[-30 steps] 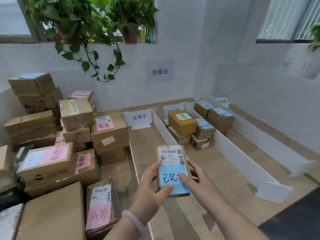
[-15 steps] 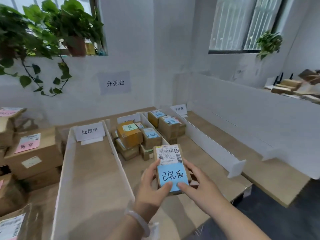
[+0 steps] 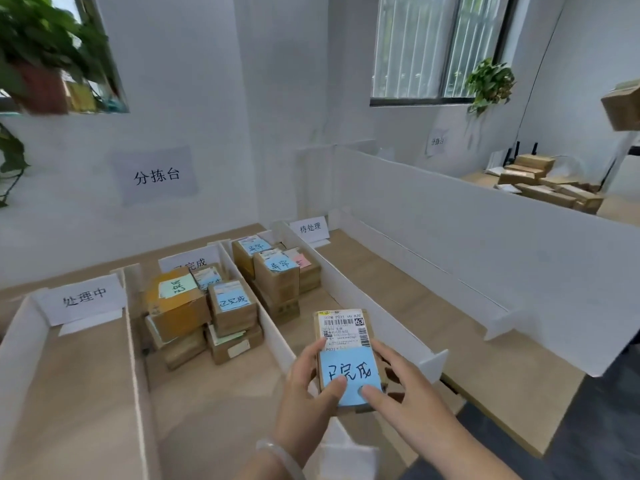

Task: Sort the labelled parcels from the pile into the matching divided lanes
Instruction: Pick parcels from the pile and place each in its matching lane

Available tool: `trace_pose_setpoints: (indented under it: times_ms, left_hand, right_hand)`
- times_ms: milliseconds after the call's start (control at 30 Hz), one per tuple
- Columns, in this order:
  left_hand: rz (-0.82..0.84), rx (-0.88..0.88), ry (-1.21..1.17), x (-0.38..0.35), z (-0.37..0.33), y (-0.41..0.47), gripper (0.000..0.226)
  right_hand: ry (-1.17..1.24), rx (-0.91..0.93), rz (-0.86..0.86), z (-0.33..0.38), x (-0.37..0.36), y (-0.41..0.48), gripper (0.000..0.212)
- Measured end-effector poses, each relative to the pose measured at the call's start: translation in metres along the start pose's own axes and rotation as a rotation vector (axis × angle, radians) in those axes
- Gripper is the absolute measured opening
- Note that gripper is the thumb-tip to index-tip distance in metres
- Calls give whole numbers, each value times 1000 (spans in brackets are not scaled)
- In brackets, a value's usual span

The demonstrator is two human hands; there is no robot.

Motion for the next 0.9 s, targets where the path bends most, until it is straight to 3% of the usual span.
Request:
trace_pose_setpoints:
  times_ms: [267,500,900]
  left_hand:
    - [-94,29,60,-32,24,96,59]
    - [-180,68,53,-35,23,127,58]
    - [-577,138,34,19,24,104,55]
  right_hand:
    - [-56,5,45,-10,41,92,66]
    - [-56,49,130,-19,41,146,67]
    - [-27,191,547,-5,-12,212,66]
Point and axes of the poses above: each hand's wrist, its own y-axis towards the middle knuckle, its own x-axis out of the back of the hand, z = x × y, the point moved 4 cm from there along y, towards the middle knuckle, and after that the axes turned 2 degrees about y, right-handed, at the moved point
